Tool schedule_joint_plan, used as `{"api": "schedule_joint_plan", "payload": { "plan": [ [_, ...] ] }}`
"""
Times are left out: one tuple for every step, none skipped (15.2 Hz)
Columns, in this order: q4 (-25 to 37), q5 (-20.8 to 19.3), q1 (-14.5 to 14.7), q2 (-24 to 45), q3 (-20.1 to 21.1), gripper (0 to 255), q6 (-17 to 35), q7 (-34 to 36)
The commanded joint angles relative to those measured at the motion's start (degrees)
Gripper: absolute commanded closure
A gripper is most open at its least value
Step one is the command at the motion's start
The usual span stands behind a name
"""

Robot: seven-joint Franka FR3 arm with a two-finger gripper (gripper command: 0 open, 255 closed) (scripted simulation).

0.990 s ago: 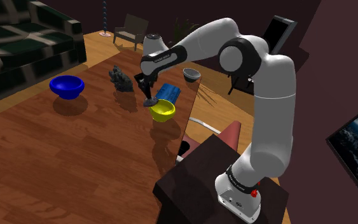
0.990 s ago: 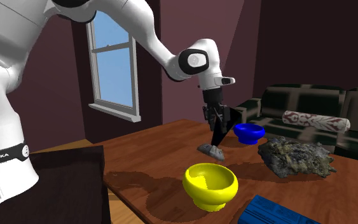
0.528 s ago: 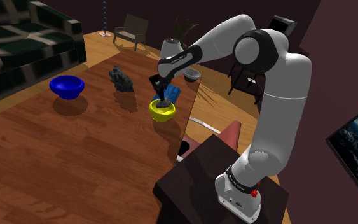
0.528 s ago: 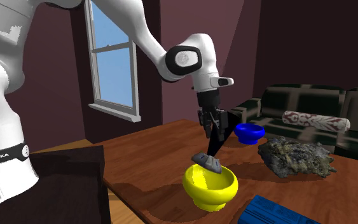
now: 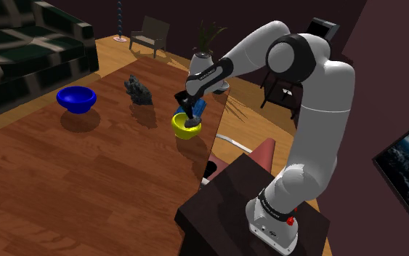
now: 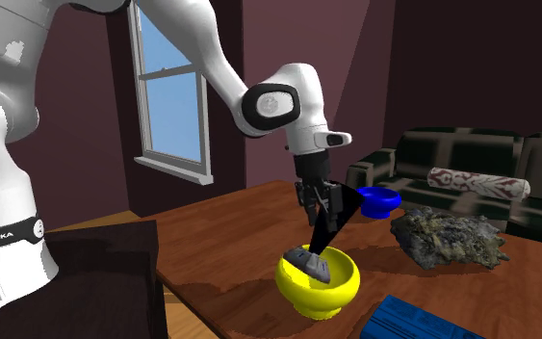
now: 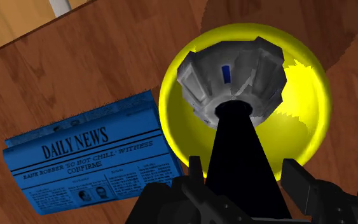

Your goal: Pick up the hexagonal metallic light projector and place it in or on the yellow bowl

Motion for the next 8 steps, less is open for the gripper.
{"api": "schedule_joint_plan", "payload": {
  "plan": [
    [0.05,0.01,-0.06,1.31,0.00,255,1.14,0.17],
    [0.05,0.00,-0.08,1.91,0.00,255,1.72,0.26],
    [0.08,-0.01,-0.09,2.51,0.00,255,2.30,0.35],
    [0.11,-0.02,-0.11,3.12,0.00,255,2.87,0.44],
    [0.15,-0.03,-0.12,3.73,0.00,255,3.43,0.53],
    [0.21,-0.04,-0.13,4.36,0.00,255,3.99,0.62],
    [0.30,-0.04,-0.15,5.12,0.00,255,4.67,0.73],
    [0.29,-0.05,-0.15,5.12,0.01,255,4.67,0.73]
  ]
}}
